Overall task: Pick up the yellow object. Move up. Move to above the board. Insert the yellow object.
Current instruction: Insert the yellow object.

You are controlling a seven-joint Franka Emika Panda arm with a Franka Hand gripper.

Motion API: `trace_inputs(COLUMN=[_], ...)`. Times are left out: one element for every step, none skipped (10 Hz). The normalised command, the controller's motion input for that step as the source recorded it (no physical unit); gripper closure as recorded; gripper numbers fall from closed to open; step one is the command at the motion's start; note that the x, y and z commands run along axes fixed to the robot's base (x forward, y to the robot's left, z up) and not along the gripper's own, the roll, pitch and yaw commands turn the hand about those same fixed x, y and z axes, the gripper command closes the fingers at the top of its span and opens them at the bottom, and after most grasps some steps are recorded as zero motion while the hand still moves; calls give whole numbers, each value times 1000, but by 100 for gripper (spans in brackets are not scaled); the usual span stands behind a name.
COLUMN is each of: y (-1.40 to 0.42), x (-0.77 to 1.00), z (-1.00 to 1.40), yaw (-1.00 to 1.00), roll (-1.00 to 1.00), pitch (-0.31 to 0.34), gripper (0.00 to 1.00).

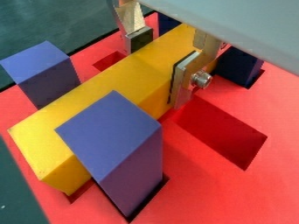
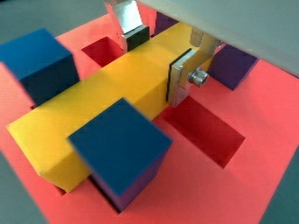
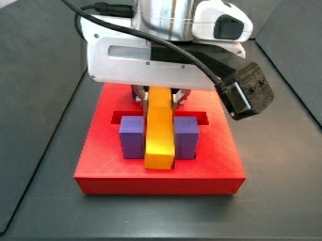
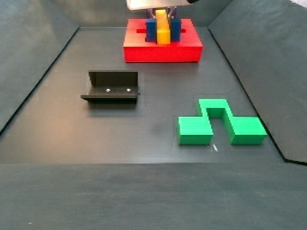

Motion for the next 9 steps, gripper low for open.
trace_inputs(y=[269,163,-86,-171,-37,-20,-46,0,0], x=[-329,-437,-417,-651,-614,-677,-666,-437,-334], z=[-200,-86,-34,0,0,0,89,0,0], yaw=[-17,-60,0,0,0,-43,-74,-100,-140], roll=[20,9,81,187,166,220,256,103,79], pitch=[0,0,-50,-131,-111,-116,-130,-94,-57], gripper=[100,100,100,100,100,100,100,100,100])
